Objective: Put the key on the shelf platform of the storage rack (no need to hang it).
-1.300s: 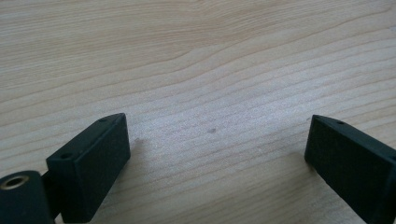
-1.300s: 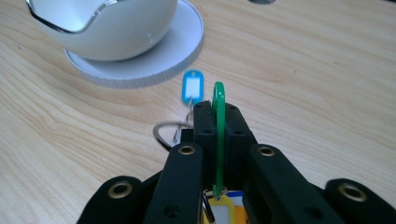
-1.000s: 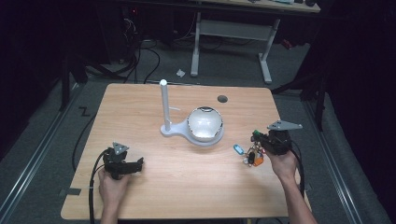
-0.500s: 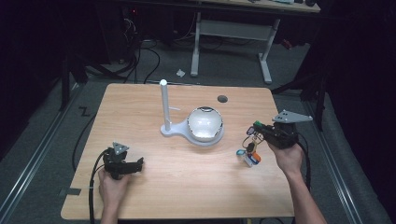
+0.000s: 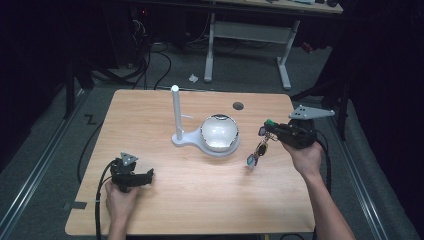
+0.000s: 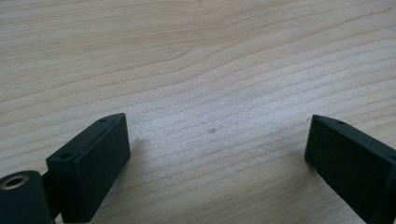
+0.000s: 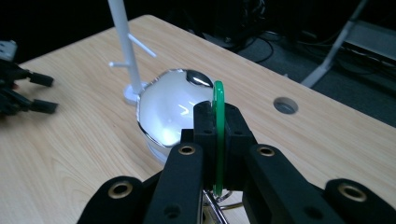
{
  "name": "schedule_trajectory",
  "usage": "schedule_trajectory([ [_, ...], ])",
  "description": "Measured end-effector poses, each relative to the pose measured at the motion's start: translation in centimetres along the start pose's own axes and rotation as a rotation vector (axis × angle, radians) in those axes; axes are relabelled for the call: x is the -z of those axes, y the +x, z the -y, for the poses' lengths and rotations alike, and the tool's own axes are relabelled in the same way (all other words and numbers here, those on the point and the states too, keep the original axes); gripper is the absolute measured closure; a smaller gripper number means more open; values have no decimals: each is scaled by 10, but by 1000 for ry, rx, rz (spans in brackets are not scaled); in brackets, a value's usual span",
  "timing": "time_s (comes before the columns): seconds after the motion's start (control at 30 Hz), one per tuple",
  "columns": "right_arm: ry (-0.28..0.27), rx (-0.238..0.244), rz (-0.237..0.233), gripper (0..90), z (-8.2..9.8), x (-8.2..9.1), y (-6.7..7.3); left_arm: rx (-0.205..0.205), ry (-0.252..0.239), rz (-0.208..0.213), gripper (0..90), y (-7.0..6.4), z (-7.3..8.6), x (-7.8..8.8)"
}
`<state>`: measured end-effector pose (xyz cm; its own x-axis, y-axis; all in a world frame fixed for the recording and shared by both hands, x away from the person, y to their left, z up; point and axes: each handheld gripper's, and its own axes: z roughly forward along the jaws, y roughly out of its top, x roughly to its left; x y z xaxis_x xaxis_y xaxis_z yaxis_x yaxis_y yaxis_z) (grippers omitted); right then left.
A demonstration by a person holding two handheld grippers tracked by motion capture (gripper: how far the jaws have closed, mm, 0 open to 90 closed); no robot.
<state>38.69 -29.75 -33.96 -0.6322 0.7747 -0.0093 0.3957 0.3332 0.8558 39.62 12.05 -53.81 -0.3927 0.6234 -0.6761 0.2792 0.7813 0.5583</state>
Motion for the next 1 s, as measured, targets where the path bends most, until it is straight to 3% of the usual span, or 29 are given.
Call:
schedule_trajectory([
  [0.77, -31, 71, -105, 881, -69, -26, 22, -1, 0, 1, 70, 0, 0, 0],
  [1.0, -38, 73, -124, 881, -85, -36, 27, 0, 0, 0, 70, 0, 0, 0],
])
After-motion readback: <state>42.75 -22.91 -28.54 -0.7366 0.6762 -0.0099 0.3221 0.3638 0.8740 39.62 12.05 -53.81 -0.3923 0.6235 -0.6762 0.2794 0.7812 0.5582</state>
